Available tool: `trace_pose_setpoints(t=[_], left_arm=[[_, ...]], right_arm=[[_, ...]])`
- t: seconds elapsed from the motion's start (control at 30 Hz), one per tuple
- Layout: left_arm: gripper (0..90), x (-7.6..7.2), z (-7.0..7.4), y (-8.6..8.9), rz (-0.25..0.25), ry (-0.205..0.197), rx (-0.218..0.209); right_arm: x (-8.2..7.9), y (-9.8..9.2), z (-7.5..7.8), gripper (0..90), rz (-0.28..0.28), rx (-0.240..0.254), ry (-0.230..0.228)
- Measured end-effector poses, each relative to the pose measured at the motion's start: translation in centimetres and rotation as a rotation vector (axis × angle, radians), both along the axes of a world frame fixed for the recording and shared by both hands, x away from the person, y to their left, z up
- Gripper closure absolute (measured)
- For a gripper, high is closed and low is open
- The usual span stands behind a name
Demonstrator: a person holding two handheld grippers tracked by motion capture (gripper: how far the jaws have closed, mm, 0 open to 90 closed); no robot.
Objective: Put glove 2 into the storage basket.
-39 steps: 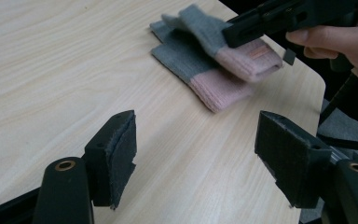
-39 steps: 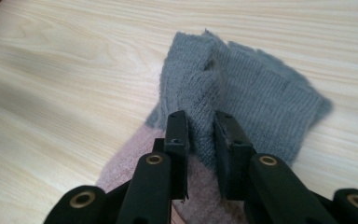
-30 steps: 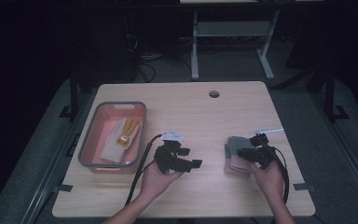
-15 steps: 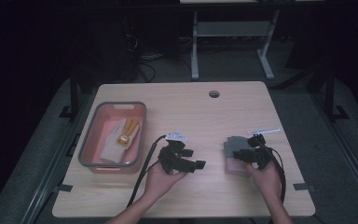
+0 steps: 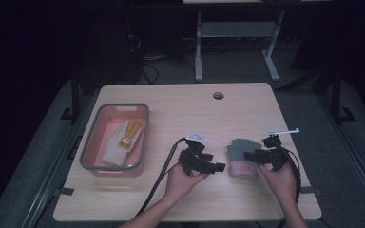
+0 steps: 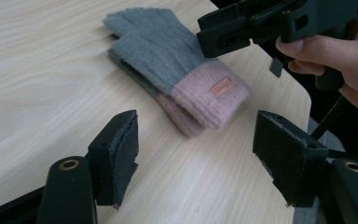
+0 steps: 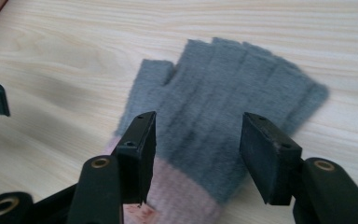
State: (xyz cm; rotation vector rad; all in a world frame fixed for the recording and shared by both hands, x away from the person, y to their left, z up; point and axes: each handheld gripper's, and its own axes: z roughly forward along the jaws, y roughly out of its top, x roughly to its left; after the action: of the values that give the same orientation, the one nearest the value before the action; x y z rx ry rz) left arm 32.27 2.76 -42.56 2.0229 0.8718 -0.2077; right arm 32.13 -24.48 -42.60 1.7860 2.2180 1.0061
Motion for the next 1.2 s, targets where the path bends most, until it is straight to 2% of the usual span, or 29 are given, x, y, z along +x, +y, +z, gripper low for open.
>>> trace_pose_setpoints(t=[0.27,0.4,0.8,0.87,0.97,1.07,1.13,1.2], left_arm=[[33.2,0.9,-1.5,-2.3,0.002,0.076,-0.024],[34.2,1.2,-2.3,-3.4,0.004,0.102,-0.022],[38.5,1.8,-3.9,-5.0,0.02,0.149,-0.014],[39.2,2.0,-4.1,-5.0,0.021,0.152,-0.005],[40.3,2.0,-4.3,-5.2,0.018,0.157,0.005],[41.5,2.0,-4.4,-5.4,0.02,0.157,0.009],[42.2,2.1,-4.6,-5.5,0.02,0.176,0.01],[43.4,2.1,-4.5,-5.4,0.027,0.175,0.021]], right_arm=[[0.3,-1.6,-1.0,41.8,-0.025,0.027,0.028],[0.3,-2.0,-1.4,41.3,-0.027,0.032,0.039],[0.3,-2.2,-3.1,43.0,-0.033,0.08,0.05],[0.2,-2.3,-3.5,43.4,-0.034,0.088,0.037],[0.1,-2.5,-3.6,44.0,-0.049,0.113,0.05],[0.1,-2.5,-3.5,44.3,-0.044,0.096,0.043],[0.0,-2.4,-3.5,44.7,-0.051,0.102,0.051],[0.0,-2.3,-3.5,45.2,-0.055,0.102,0.053]])
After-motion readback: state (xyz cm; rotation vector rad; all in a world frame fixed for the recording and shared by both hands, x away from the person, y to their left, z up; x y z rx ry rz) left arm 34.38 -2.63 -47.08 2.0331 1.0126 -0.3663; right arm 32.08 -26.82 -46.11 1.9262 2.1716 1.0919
